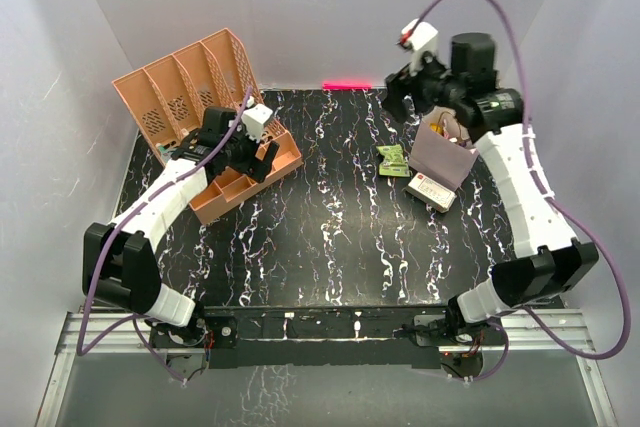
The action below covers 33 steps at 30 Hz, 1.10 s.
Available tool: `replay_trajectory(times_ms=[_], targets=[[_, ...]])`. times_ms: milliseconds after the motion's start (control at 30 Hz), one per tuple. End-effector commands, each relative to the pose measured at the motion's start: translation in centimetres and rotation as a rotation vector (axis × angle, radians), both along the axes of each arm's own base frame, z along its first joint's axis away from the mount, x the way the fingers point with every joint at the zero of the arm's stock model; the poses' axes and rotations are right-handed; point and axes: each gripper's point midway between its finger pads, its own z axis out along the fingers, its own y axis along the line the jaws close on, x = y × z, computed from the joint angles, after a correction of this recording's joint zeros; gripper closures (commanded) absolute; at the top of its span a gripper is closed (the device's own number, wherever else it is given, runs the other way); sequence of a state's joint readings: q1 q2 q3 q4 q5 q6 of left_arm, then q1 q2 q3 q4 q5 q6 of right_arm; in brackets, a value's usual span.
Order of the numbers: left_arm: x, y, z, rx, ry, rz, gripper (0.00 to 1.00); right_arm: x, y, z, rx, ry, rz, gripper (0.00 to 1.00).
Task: Place the snacks into the paper bag
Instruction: Pick up the snack from the center of the board.
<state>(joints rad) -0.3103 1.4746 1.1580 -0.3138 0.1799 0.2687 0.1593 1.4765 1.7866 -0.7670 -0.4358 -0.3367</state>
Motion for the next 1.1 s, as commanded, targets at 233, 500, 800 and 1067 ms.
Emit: replay_trajectory(times_ms=[233,500,800,1067], targets=[[0.1,1.0,3.7,-0.021,-0.096,0.001,0.01,2.8,6.4,-11.7,-0.264,0.118,-0.001,0.25],[-0.3,1.1,3.8,-0.027,-0.104,-0.015,0.02,6.9,4.8,-20.1,-0.418,0.211,-0.168,0.25],[-1.0,1.0,4.6,-0.046,-0.119,-0.041,0.02,10.3,1.9,-25.9,-0.527,0.29,-0.272,0.28],[-1.1,1.0,4.9,-0.047,-0.126,-0.049,0.02,10.7,0.5,-29.2,-0.55,0.362,-0.283,0.37]])
